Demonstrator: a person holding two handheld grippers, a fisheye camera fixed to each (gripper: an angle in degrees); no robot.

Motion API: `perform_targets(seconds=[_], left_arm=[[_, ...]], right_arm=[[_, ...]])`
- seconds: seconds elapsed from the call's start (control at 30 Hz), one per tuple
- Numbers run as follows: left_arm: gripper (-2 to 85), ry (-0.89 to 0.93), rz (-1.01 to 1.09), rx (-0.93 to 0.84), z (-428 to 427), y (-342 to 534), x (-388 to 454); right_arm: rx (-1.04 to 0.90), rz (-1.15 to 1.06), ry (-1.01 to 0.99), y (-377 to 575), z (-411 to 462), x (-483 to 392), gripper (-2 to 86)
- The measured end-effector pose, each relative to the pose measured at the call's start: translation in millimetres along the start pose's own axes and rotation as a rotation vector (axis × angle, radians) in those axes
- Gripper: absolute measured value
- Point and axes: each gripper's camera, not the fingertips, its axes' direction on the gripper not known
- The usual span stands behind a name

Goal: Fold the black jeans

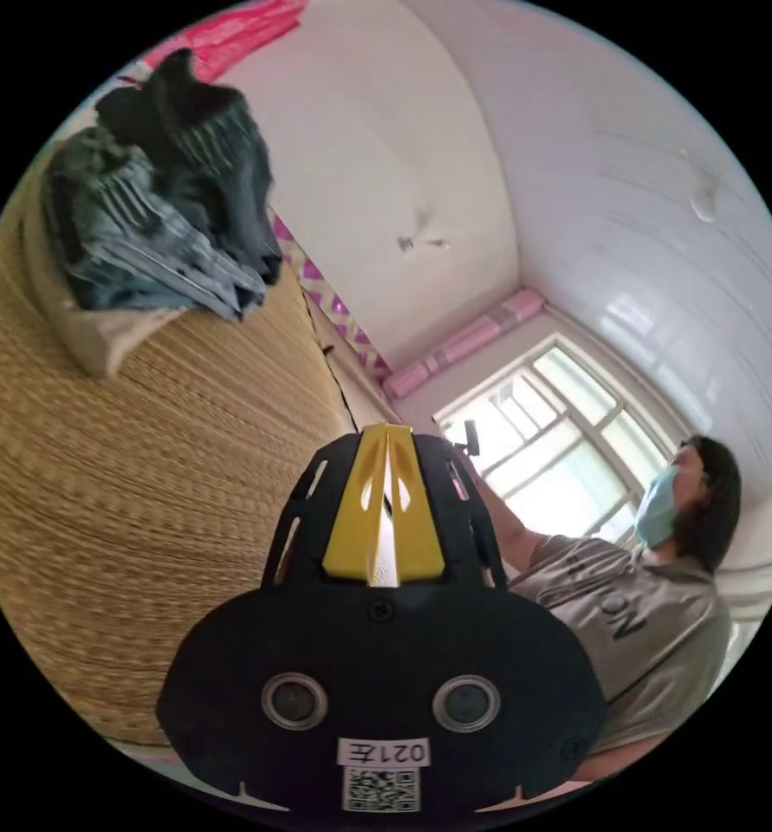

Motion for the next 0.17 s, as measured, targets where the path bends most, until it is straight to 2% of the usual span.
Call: perform_targets(seconds=[0.17], left_arm=[[-1.0,0.127,-0.037,-0.044,83,61,3]], right_arm=[[0.009,0.081,0.1,78,-31,56,7.1]])
